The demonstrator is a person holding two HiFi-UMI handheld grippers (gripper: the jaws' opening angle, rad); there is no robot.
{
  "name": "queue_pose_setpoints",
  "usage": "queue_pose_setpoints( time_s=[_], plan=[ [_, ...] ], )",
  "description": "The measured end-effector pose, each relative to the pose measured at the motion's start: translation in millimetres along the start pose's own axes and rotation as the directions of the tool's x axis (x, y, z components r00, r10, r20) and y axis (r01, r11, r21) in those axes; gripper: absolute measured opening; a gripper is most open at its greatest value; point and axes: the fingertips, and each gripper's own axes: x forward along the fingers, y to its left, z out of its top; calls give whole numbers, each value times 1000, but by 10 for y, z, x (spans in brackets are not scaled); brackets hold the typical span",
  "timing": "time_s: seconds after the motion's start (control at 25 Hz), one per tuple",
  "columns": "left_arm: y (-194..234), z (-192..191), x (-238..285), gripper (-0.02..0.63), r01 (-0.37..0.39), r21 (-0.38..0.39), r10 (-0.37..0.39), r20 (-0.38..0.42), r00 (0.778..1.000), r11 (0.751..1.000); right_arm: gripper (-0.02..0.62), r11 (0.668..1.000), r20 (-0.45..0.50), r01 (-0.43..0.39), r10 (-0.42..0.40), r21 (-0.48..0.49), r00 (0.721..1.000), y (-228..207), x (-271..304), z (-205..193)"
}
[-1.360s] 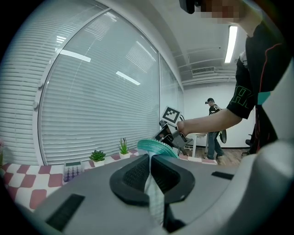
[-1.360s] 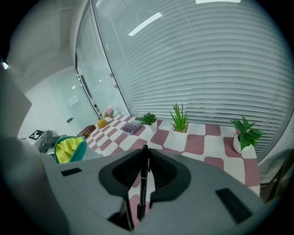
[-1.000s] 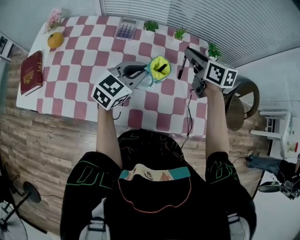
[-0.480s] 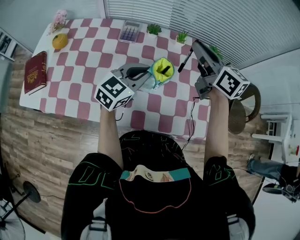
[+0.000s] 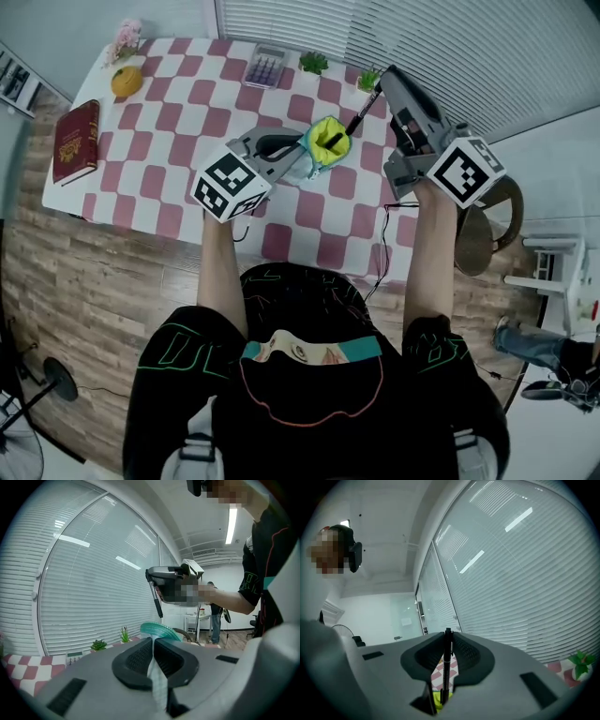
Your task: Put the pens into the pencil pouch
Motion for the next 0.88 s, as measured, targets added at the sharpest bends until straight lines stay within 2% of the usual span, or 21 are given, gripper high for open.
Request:
queue_pose_setpoints(
  time_s=[0.12, 0.36, 0.76, 0.88],
  plan=[
    [-9, 36, 12, 8, 2, 6, -2, 2, 1000, 1000, 64, 1000, -22, 20, -20, -4, 1000, 27, 67, -61],
    [-15, 60, 27, 8, -2, 3, 2, 8, 1000, 1000, 64, 999, -54, -18, 17, -27, 998, 166, 213, -256],
    [37, 106, -7, 8, -10, -16, 10, 42, 999, 1000, 64, 997, -35, -32, 29, -77, 999, 174, 250, -522],
    [49, 120, -10, 8, -10, -17, 11, 49, 999, 1000, 65, 993, -56, -51, 45, -108, 997, 197, 246, -607]
  ],
)
